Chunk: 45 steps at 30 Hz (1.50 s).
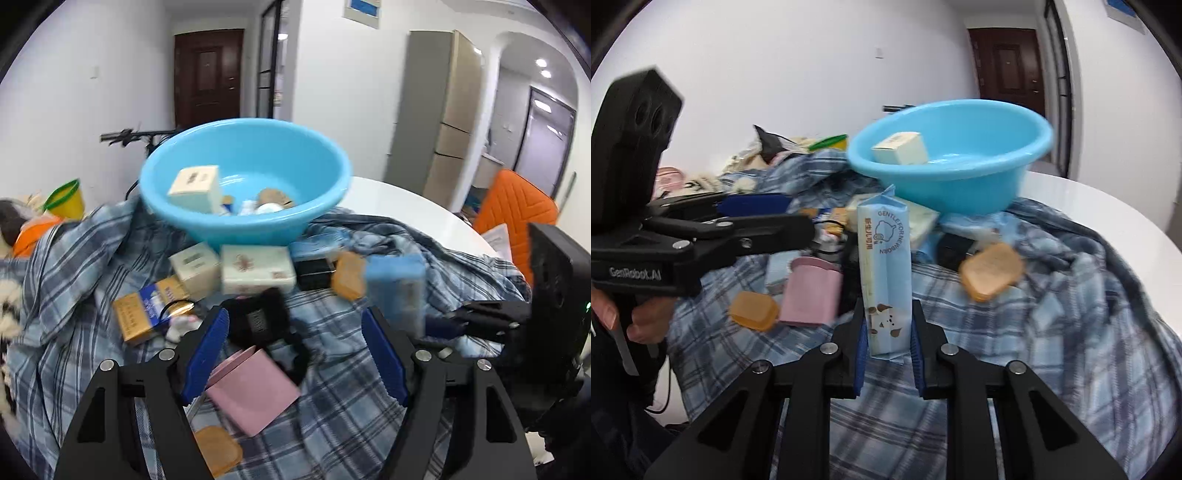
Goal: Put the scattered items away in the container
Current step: 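Carry the carton upright in the right gripper over the basin and open it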
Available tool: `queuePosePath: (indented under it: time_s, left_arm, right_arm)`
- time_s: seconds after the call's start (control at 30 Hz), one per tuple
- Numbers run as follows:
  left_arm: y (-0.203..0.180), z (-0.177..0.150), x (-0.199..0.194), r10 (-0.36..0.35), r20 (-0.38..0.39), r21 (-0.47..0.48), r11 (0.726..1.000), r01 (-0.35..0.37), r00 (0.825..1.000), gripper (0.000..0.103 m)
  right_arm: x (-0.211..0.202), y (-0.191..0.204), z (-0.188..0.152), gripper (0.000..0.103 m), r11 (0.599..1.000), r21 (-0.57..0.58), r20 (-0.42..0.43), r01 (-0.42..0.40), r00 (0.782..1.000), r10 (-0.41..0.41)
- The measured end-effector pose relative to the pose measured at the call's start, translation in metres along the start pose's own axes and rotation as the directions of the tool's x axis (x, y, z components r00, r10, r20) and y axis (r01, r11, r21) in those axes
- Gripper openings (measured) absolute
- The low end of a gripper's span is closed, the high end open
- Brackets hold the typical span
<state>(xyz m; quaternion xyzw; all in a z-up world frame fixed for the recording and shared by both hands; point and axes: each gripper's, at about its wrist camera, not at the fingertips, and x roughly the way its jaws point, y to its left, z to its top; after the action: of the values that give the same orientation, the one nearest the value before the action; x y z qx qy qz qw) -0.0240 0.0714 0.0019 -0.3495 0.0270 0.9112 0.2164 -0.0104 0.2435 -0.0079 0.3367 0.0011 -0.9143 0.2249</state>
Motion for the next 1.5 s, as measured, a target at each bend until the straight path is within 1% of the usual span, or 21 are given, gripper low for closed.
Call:
queuePosePath:
  time_s: [0.13,0.2,0.27,0.4,0.53,0.57,0.63,0.73,0.8,0.87,0.9,0.97,1.03,1.1,1.17,1.2,1.27,1.3,1.33,1.43,1.5]
  left_arm:
    - [0.013,-0.008,0.002,0.04,-0.003,-0.049,0.998,-0.04,0.999,0.077]
    - [0.017,-0.01,0.006,0.031,-0.023,-0.065,0.997,-0.033,0.999,0.077]
    - [0.02,-0.012,0.007,0.023,-0.03,-0.078,0.997,-0.026,0.999,0.077]
    - [0.02,-0.006,0.001,0.056,0.006,-0.075,0.996,-0.056,0.998,0.077]
    - [0.023,0.027,0.0,0.088,0.044,-0.053,0.995,-0.086,0.995,0.078]
    - [0.024,0.037,0.0,0.1,0.061,-0.046,0.994,-0.098,0.993,0.081]
    - [0.03,0.065,0.002,0.111,0.1,-0.03,0.994,-0.109,0.989,0.085]
    - [0.043,0.098,0.003,0.144,0.106,-0.064,0.988,-0.138,0.984,0.085]
    - [0.05,0.108,-0.007,0.123,0.166,-0.092,0.99,-0.108,0.978,0.085]
    - [0.051,0.111,-0.012,0.141,0.205,-0.089,0.988,-0.125,0.968,0.085]
    - [0.051,0.112,-0.012,0.151,0.216,-0.084,0.987,-0.135,0.965,0.085]
    - [0.052,0.117,-0.005,0.152,0.211,-0.078,0.987,-0.138,0.966,0.085]
    - [0.053,0.128,0.007,0.147,0.187,-0.073,0.988,-0.135,0.971,0.086]
    - [0.053,0.145,0.028,0.156,0.127,-0.043,0.987,-0.152,0.979,0.087]
    - [0.053,0.164,0.055,0.18,0.022,0.006,0.984,-0.18,0.983,0.087]
    - [0.054,0.173,0.072,0.175,-0.052,0.024,0.984,-0.174,0.983,0.087]
    - [0.06,0.186,0.096,0.147,-0.159,0.018,0.989,-0.146,0.976,0.087]
    - [0.066,0.194,0.108,0.138,-0.215,0.003,0.99,-0.141,0.967,0.087]
    - [0.072,0.199,0.117,0.139,-0.25,-0.02,0.989,-0.149,0.958,0.087]
    - [0.092,0.211,0.137,0.12,-0.323,-0.121,0.978,-0.167,0.939,0.087]
    - [0.105,0.212,0.148,0.076,-0.37,-0.187,0.97,-0.154,0.926,0.087]
  right_arm:
    - [-0.009,-0.012,0.0,0.019,0.996,0.073,0.034,0.055,0.998,-0.057]
    - [-0.011,-0.015,0.002,0.019,0.993,0.106,0.056,0.052,0.997,-0.058]
    - [-0.013,-0.014,0.005,0.019,0.993,0.105,0.065,0.06,0.996,-0.067]
    - [-0.021,-0.008,0.014,0.019,0.995,0.083,0.075,0.052,0.996,-0.058]
    - [-0.035,-0.006,0.046,0.019,0.998,0.035,0.111,0.058,0.992,-0.061]
    - [-0.039,-0.006,0.058,0.019,0.998,0.017,0.128,0.066,0.989,-0.068]
    - [-0.044,-0.008,0.084,0.019,0.995,-0.013,0.166,0.097,0.982,-0.094]
    - [-0.047,-0.018,0.119,0.019,0.99,0.007,0.222,0.141,0.965,-0.139]
    - [-0.051,-0.025,0.131,0.019,0.988,0.051,0.255,0.147,0.955,-0.155]
    - [-0.052,-0.024,0.134,0.019,0.988,0.036,0.279,0.152,0.948,-0.156]
    - [-0.05,-0.022,0.134,0.019,0.987,0.026,0.284,0.158,0.946,-0.159]
    - [-0.044,-0.022,0.139,0.019,0.989,0.027,0.273,0.142,0.951,-0.144]
    - [-0.035,-0.025,0.149,0.019,0.993,0.037,0.247,0.112,0.962,-0.118]
    - [-0.019,-0.028,0.166,0.019,0.993,0.027,0.192,0.116,0.974,-0.119]
    - [0.004,-0.035,0.187,0.019,0.987,0.009,0.101,0.159,0.982,-0.159]
    - [0.015,-0.041,0.196,0.019,0.988,0.004,0.047,0.154,0.987,-0.154]
    - [0.034,-0.055,0.212,0.019,0.99,0.045,-0.046,0.131,0.991,-0.129]
    - [0.045,-0.064,0.22,0.019,0.992,0.073,-0.104,0.103,0.99,-0.095]
    - [0.051,-0.069,0.225,0.019,0.991,0.094,-0.137,0.093,0.987,-0.08]
    - [0.072,-0.079,0.236,0.019,0.99,0.083,-0.219,0.113,0.971,-0.093]
    - [0.086,-0.084,0.239,0.019,0.988,0.09,-0.266,0.129,0.959,-0.101]
